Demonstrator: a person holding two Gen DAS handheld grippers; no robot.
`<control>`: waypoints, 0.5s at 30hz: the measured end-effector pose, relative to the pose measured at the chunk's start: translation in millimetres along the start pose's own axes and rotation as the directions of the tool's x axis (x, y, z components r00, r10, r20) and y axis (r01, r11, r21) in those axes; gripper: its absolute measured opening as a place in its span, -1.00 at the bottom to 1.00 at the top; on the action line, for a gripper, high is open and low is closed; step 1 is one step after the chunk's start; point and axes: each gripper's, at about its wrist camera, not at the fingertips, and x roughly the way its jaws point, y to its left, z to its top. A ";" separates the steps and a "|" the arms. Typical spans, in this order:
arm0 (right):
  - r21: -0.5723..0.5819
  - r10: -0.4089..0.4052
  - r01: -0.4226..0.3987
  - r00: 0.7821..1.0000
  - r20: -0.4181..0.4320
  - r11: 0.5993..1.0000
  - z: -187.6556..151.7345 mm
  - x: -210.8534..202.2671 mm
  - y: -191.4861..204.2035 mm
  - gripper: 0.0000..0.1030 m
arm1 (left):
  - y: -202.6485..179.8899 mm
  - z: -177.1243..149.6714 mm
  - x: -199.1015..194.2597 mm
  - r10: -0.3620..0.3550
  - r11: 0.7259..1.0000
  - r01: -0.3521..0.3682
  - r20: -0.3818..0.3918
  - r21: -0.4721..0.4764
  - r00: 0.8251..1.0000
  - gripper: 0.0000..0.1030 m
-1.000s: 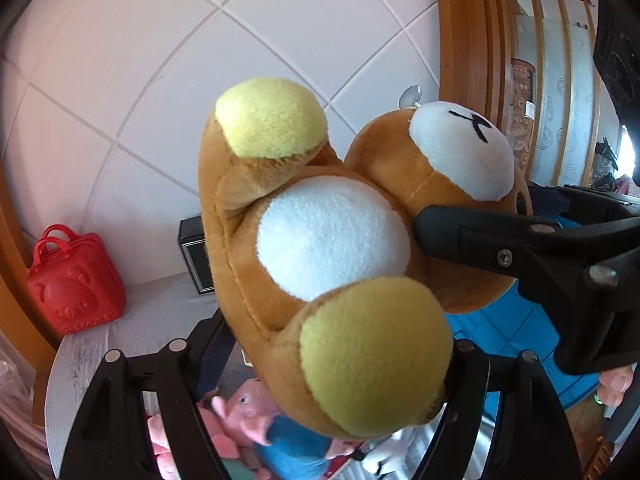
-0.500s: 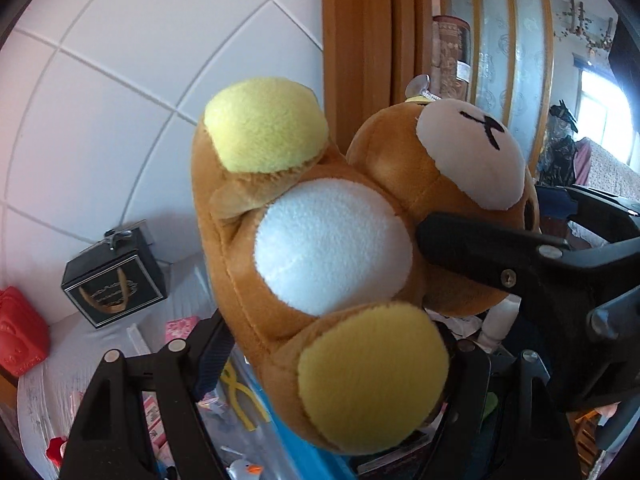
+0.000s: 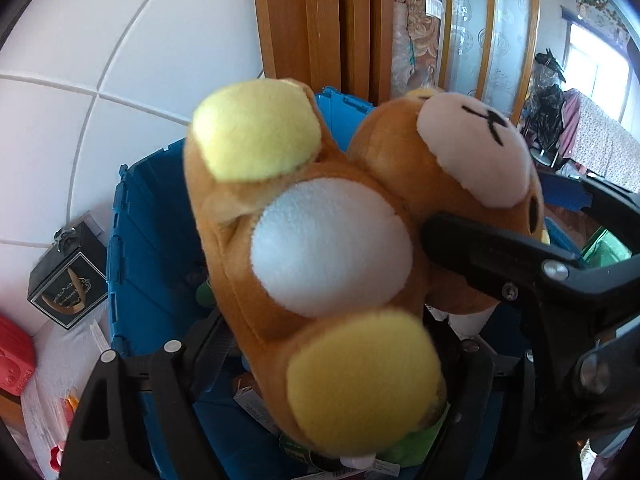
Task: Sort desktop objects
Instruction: 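Open both tools to drop the bear plush into the crate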
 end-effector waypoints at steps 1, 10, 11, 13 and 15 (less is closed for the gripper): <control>-0.004 -0.016 0.016 1.000 0.011 1.000 -0.7 0.9 -0.7 0.83 | -2.8 0.4 2.1 0.020 1.000 -0.020 -0.007 0.010 1.000 0.59; -0.026 -0.078 0.078 0.997 0.027 0.997 4.2 8.2 -3.2 0.90 | 9.0 -3.1 -17.1 0.058 0.998 -0.058 0.039 0.012 0.998 0.59; -0.029 -0.083 0.083 0.996 0.028 0.996 3.9 7.6 -2.6 0.93 | 13.4 -7.2 -21.1 0.062 0.998 -0.062 0.046 0.010 0.997 0.59; -0.036 -0.097 0.098 0.995 0.034 0.995 3.2 6.8 -2.1 0.96 | 20.8 -12.4 -26.0 0.065 0.998 -0.065 0.061 0.002 0.996 0.59; -0.040 -0.124 0.126 0.991 0.041 0.991 2.0 3.2 -0.9 0.99 | 27.4 -17.6 -34.7 0.071 0.997 -0.070 0.079 -0.011 0.994 0.59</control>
